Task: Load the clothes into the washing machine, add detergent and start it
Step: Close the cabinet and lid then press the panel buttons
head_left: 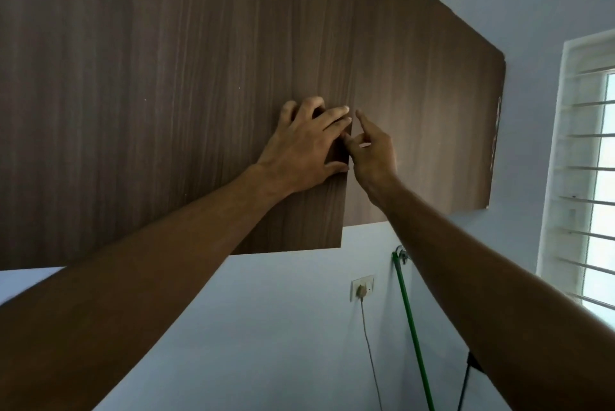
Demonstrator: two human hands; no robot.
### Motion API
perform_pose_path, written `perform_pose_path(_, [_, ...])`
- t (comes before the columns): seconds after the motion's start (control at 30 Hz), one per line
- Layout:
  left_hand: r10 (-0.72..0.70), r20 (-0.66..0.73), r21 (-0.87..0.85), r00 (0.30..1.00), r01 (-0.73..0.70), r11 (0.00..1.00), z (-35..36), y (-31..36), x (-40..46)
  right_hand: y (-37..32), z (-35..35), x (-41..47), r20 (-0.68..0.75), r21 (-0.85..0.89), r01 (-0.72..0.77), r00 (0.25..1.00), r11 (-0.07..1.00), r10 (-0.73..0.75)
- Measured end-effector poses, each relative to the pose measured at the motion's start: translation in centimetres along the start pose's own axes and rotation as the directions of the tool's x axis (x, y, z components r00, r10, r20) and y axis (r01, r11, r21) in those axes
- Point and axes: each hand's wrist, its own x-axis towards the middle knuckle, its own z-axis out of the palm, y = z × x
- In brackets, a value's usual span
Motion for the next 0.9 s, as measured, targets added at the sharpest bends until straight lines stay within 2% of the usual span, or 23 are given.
perform_pose_path(0.23, [0.024,-0.037,0.048,0.999,-0.022,0.999,2.6,-1.4,0.2,2.4,3.0,0.9,-0.073,-0.150,-0.057,0.996,0.987,0.046])
perform_pose_path(0.43, [0.045,0.007,0.063,0.999,-0.045,0.997,4.6,-2.9,0.1,4.5,5.0,1.0,-0.037,-0.073,-0.173,0.985,0.982,0.170])
perform_pose_path(0.67, [0.017,-0.094,0.045,0.995,-0.013,0.999,5.6,-3.6,0.3,6.4,6.6,1.3,-0.038,-0.013,-0.185,0.982,0.983,0.184])
perform_pose_path(0.9, [0.024,-0.070,0.100,0.997,-0.017,0.995,6.1,-2.8,0.7,6.5,6.0,1.6,0.004,-0.052,-0.144,0.990,0.988,0.144])
